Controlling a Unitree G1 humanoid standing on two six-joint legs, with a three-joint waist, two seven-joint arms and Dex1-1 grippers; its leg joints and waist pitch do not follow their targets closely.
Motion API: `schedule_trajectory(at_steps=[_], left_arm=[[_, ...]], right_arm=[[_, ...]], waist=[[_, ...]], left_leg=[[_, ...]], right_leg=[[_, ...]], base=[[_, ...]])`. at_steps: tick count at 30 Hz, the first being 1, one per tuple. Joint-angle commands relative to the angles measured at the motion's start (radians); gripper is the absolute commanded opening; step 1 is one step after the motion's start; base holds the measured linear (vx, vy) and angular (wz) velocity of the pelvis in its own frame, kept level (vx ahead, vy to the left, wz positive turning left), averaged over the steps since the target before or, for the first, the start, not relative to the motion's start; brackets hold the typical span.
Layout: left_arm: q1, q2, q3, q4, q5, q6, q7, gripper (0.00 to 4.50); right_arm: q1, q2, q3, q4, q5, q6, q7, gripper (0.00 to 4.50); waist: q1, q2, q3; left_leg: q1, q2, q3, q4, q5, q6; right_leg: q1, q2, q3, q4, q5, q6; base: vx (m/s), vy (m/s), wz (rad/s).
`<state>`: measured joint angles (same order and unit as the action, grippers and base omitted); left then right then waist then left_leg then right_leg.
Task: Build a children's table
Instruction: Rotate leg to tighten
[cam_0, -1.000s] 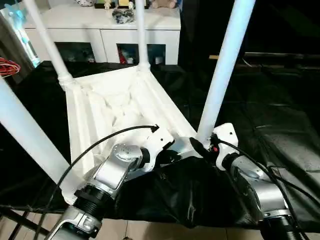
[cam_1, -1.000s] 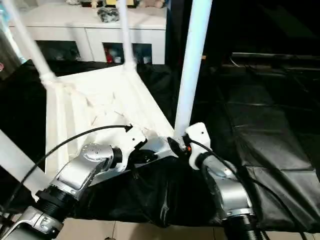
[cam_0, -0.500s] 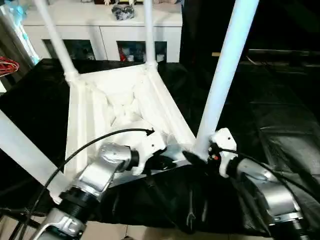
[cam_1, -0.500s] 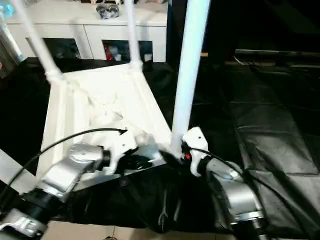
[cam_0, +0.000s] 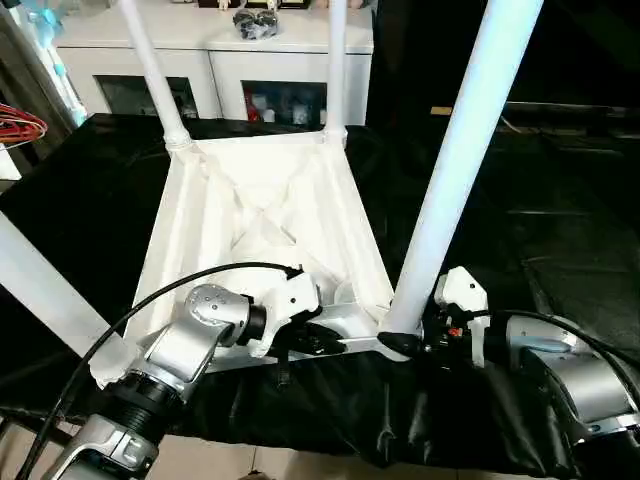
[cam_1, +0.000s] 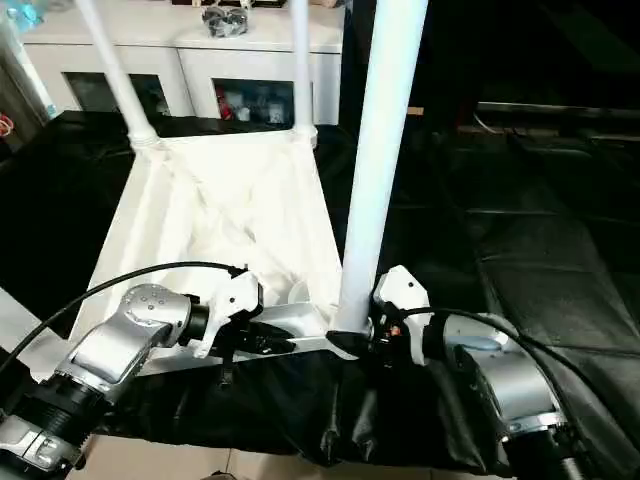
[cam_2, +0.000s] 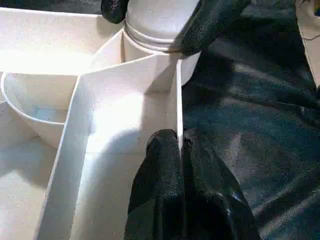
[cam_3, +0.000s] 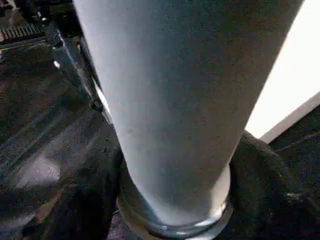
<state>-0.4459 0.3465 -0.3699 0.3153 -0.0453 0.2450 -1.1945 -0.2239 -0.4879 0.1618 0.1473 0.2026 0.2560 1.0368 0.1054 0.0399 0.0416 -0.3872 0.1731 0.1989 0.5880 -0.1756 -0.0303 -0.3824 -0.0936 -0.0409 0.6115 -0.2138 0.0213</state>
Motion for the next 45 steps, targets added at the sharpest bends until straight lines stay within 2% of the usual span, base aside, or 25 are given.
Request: schedule_trajectory(at_steps=[1, 8, 9, 12, 14, 16, 17, 18, 19, 21, 22, 23, 24, 25, 27, 29, 31, 33, 34, 36, 37, 40, 43, 45], left_arm=[[-0.009, -0.017, -0.011, 0.001, -0.045, -0.027, -0.032, 0.00], [-0.008, -0.034, 0.004, 0.014, -0.030, -0.032, 0.005, 0.00], [-0.008, -0.034, 0.004, 0.014, -0.030, -0.032, 0.005, 0.00], [-0.025, -0.073, 0.030, 0.040, -0.013, -0.006, 0.102, 0.00], [-0.045, -0.130, 0.050, 0.059, 0.006, 0.030, 0.214, 0.00], [-0.052, -0.149, 0.055, 0.064, 0.013, 0.043, 0.252, 0.00], [-0.068, -0.196, 0.066, 0.080, 0.026, 0.058, 0.331, 0.00], [-0.068, -0.196, 0.066, 0.080, 0.026, 0.058, 0.331, 0.00], [-0.071, -0.207, 0.068, 0.083, 0.027, 0.062, 0.346, 0.00], [-0.083, -0.274, 0.078, 0.094, 0.033, 0.083, 0.429, 0.00], [-0.083, -0.298, 0.076, 0.094, 0.038, 0.086, 0.452, 0.00], [-0.080, -0.315, 0.071, 0.091, 0.042, 0.088, 0.464, 0.00], [-0.074, -0.325, 0.063, 0.085, 0.045, 0.087, 0.464, 0.00], [-0.070, -0.332, 0.055, 0.080, 0.049, 0.087, 0.461, 0.00], [-0.061, -0.336, 0.035, 0.071, 0.052, 0.075, 0.436, 0.00], [-0.057, -0.326, 0.025, 0.063, 0.053, 0.062, 0.418, 0.00], [-0.053, -0.314, 0.017, 0.056, 0.054, 0.043, 0.397, 0.00], [-0.048, -0.303, 0.015, 0.050, 0.050, 0.034, 0.378, 0.00], [-0.042, -0.279, 0.013, 0.037, 0.043, 0.030, 0.344, 0.00], [-0.039, -0.267, 0.013, 0.032, 0.040, 0.024, 0.326, 0.00], [-0.034, -0.248, 0.014, 0.022, 0.028, 0.020, 0.292, 0.00], [-0.029, -0.224, 0.017, 0.013, 0.020, 0.010, 0.256, 0.00], [-0.019, -0.161, 0.018, 0.004, 0.004, -0.007, 0.162, 0.00], [-0.019, -0.153, 0.019, 0.004, 0.002, -0.009, 0.150, 0.00]], right_arm=[[-0.003, 0.000, 0.028, 0.009, 0.009, -0.011, 0.030, 2.78], [0.023, 0.020, 0.043, 0.002, 0.005, -0.014, 0.026, 2.67], [0.023, 0.020, 0.043, 0.002, 0.005, -0.014, 0.026, 2.66], [0.040, 0.052, 0.044, 0.003, -0.010, -0.005, -0.034, 2.66], [0.033, 0.125, 0.024, 0.037, -0.047, 0.018, -0.185, 2.66], [0.028, 0.153, 0.014, 0.052, -0.056, 0.029, -0.237, 2.66], [0.009, 0.220, -0.014, 0.091, -0.075, 0.039, -0.362, 2.66], [0.009, 0.220, -0.014, 0.091, -0.075, 0.039, -0.362, 2.66], [0.004, 0.236, -0.022, 0.099, -0.076, 0.045, -0.389, 2.65], [-0.021, 0.323, -0.053, 0.126, -0.085, 0.066, -0.528, 2.65], [-0.030, 0.356, -0.062, 0.129, -0.086, 0.078, -0.575, 2.65], [-0.037, 0.378, -0.068, 0.128, -0.088, 0.085, -0.607, 2.65], [-0.041, 0.394, -0.071, 0.123, -0.083, 0.088, -0.621, 2.65], [-0.042, 0.405, -0.074, 0.115, -0.079, 0.091, -0.625, 2.65], [-0.039, 0.417, -0.084, 0.097, -0.059, 0.083, -0.609, 2.65], [-0.035, 0.412, -0.086, 0.091, -0.054, 0.079, -0.595, 3.35], [-0.031, 0.397, -0.081, 0.081, -0.058, 0.076, -0.577, 3.41], [-0.024, 0.379, -0.077, 0.066, -0.057, 0.081, -0.556, 3.71], [-0.014, 0.332, -0.065, 0.031, -0.057, 0.092, -0.508, 3.78], [-0.010, 0.311, -0.059, 0.017, -0.058, 0.099, -0.485, 3.81], [-0.005, 0.274, -0.048, -0.001, -0.056, 0.105, -0.437, 4.01], [0.002, 0.228, -0.039, -0.021, -0.050, 0.102, -0.377, 4.01], [0.011, 0.127, -0.052, -0.049, -0.007, 0.092, -0.224, 4.01], [0.010, 0.115, -0.055, -0.050, -0.003, 0.090, -0.206, 4.01]], waist=[[-0.002, -0.020, -0.055], [0.000, -0.016, -0.055], [0.000, -0.018, -0.055], [0.001, -0.018, -0.054], [-0.002, -0.016, -0.048], [-0.006, -0.017, -0.047], [-0.007, -0.015, -0.048], [-0.012, -0.014, -0.045], [-0.017, -0.016, -0.046], [-0.021, -0.011, -0.046], [-0.022, -0.007, -0.047], [-0.023, -0.007, -0.050], [-0.024, -0.008, -0.050], [-0.021, -0.004, -0.052], [-0.020, -0.005, -0.053], [-0.019, -0.004, -0.055], [-0.018, -0.005, -0.055], [-0.018, -0.006, -0.055], [-0.017, -0.009, -0.055], [-0.015, -0.008, -0.055], [-0.016, -0.008, -0.055], [-0.017, -0.007, -0.055], [-0.014, -0.010, -0.055], [-0.013, -0.008, -0.055]], left_leg=[[0.021, 0.059, -0.026, -0.069, -0.191, 0.061], [0.022, 0.059, -0.026, -0.070, -0.199, 0.058], [0.023, 0.059, -0.026, -0.069, -0.201, 0.058], [0.024, 0.059, -0.026, -0.070, -0.213, 0.055], [0.024, 0.057, -0.026, -0.075, -0.242, 0.035], [0.027, 0.054, -0.029, -0.078, -0.273, 0.012], [0.028, 0.054, -0.031, -0.079, -0.288, 0.003], [0.029, 0.053, -0.029, -0.079, -0.299, -0.001], [0.028, 0.051, -0.034, -0.082, -0.316, -0.010], [0.034, 0.052, -0.033, -0.083, -0.338, -0.020], [0.031, 0.051, -0.036, -0.084, -0.334, -0.024], [0.024, 0.051, -0.039, -0.088, -0.321, -0.025], [0.023, 0.052, -0.038, -0.089, -0.317, -0.023], [0.027, 0.052, -0.036, -0.086, -0.317, -0.021], [0.022, 0.051, -0.034, -0.086, -0.298, -0.008], [0.021, 0.051, -0.033, -0.084, -0.277, 0.000], [0.019, 0.051, -0.031, -0.082, -0.265, 0.011], [0.018, 0.052, -0.032, -0.083, -0.261, 0.017], [0.017, 0.052, -0.031, -0.082, -0.258, 0.022], [0.019, 0.054, -0.031, -0.081, -0.254, 0.026], [0.018, 0.053, -0.031, -0.082, -0.248, 0.027], [0.018, 0.054, -0.030, -0.081, -0.246, 0.031], [0.019, 0.056, -0.029, -0.080, -0.249, 0.037], [0.018, 0.057, -0.029, -0.080, -0.247, 0.041]], right_leg=[[0.029, -0.058, 0.035, -0.071, -0.129, -0.247], [0.029, -0.057, 0.035, -0.071, -0.137, -0.249], [0.030, -0.057, 0.035, -0.072, -0.137, -0.249], [0.028, -0.058, 0.036, -0.075, -0.154, -0.245], [0.025, -0.057, 0.037, -0.082, -0.217, -0.231], [0.023, -0.060, 0.036, -0.089, -0.301, -0.211], [0.022, -0.062, 0.036, -0.093, -0.342, -0.194], [0.017, -0.061, 0.038, -0.097, -0.358, -0.191], [0.019, -0.060, 0.035, -0.100, -0.394, -0.176], [0.010, -0.060, 0.038, -0.107, -0.421, -0.160], [0.014, -0.060, 0.036, -0.104, -0.420, -0.157], [0.019, -0.059, 0.034, -0.101, -0.393, -0.148], [0.019, -0.057, 0.035, -0.102, -0.377, -0.145], [0.014, -0.057, 0.037, -0.102, -0.350, -0.146], [0.018, -0.056, 0.037, -0.099, -0.297, -0.150], [0.020, -0.055, 0.037, -0.095, -0.261, -0.157], [0.021, -0.056, 0.037, -0.094, -0.246, -0.164], [0.024, -0.056, 0.036, -0.094, -0.251, -0.163], [0.024, -0.056, 0.037, -0.094, -0.257, -0.158], [0.022, -0.057, 0.038, -0.095, -0.257, -0.156], [0.024, -0.056, 0.037, -0.094, -0.259, -0.155], [0.022, -0.055, 0.037, -0.093, -0.247, -0.162], [0.025, -0.056, 0.037, -0.092, -0.241, -0.171], [0.023, -0.056, 0.037, -0.091, -0.235, -0.178]], base=[[0.000, 0.000, 0.00], [0.000, 0.000, 0.00], [0.000, 0.000, 0.00], [0.000, 0.000, 0.00], [0.000, 0.000, 0.00], [0.000, 0.000, 0.00], [0.000, 0.000, 0.00], [0.000, 0.000, 0.00], [0.000, 0.000, 0.00], [0.000, 0.000, 0.00], [0.000, 0.000, 0.00], [0.000, 0.000, 0.00], [0.000, 0.000, 0.00], [0.000, 0.000, 0.00], [0.000, 0.000, 0.00], [0.000, 0.000, 0.00], [0.000, 0.000, 0.00], [0.000, 0.000, 0.00], [0.000, 0.000, 0.00], [0.000, 0.000, 0.00], [0.000, 0.000, 0.00], [0.000, 0.000, 0.00], [0.000, 0.000, 0.00], [0.000, 0.000, 0.00]])
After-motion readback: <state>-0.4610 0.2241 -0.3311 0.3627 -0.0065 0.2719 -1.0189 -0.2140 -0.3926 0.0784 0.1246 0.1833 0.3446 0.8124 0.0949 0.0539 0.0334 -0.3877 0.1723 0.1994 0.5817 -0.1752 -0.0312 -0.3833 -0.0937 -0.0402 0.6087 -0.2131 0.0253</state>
